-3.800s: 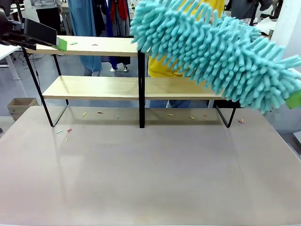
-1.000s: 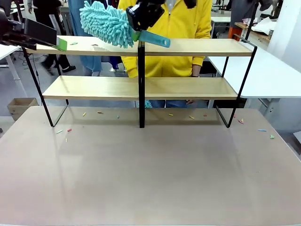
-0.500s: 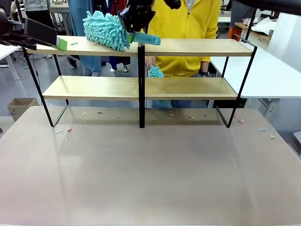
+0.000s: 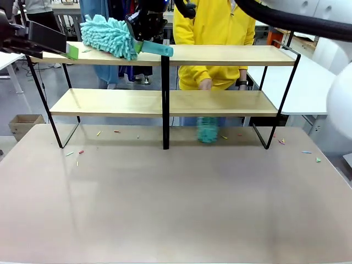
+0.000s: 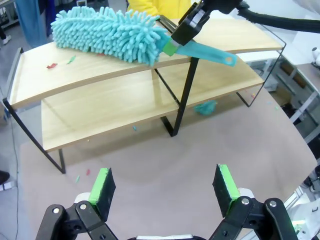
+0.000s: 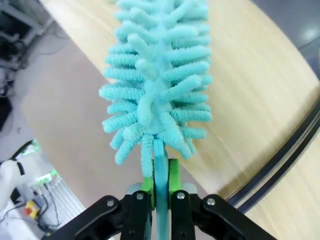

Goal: Clean the shelves.
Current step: Clean another randomly selected level of the Shelf with the Duster.

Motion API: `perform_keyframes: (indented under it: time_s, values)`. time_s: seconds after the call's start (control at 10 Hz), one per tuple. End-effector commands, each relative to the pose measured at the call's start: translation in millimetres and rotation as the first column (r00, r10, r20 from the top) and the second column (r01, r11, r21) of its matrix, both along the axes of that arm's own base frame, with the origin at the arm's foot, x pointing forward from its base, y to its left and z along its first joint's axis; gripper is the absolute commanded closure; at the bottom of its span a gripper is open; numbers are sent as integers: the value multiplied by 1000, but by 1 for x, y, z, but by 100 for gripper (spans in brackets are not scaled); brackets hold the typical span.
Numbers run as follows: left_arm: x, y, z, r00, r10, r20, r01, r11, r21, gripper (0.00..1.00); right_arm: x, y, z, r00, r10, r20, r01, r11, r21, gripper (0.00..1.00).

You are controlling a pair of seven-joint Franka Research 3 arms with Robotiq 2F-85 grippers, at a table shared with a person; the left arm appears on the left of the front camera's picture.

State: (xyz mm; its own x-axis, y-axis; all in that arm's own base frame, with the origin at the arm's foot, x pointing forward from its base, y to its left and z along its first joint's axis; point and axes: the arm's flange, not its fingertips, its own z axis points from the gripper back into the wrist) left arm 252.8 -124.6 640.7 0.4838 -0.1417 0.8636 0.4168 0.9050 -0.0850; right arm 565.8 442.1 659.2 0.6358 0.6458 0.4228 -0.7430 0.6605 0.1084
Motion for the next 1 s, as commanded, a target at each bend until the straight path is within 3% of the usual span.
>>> perform_keyframes:
  time_s: [0.0, 0.2, 0.4, 0.5, 0.7, 0.9]
  values:
    - [0, 0, 1, 1000, 4, 2, -4, 1000, 0, 0, 22, 22, 31, 989, 145, -28, -144, 989, 33, 100]
    - [0, 0, 1, 1000, 4, 2, -4, 1000, 0, 0, 14, 20, 37, 952, 302, -57, -304, 952, -36, 100]
    - [0, 0, 1, 1000, 4, 2, -4, 1000, 0, 0, 4, 7, 45, 855, 498, -144, -511, 857, -72, 100]
    - [0, 0, 1, 1000, 4, 2, -4, 1000, 0, 0, -1, -5, 52, 815, 562, -143, -569, 822, -11, 100]
    - [0, 0, 1, 1000, 4, 2, -4, 1000, 0, 0, -4, -36, 62, 813, 575, -88, -564, 817, 124, 100]
    - [0, 0, 1, 1000, 4, 2, -4, 1000, 0, 0, -5, -52, 61, 830, 551, -86, -537, 831, 148, 100]
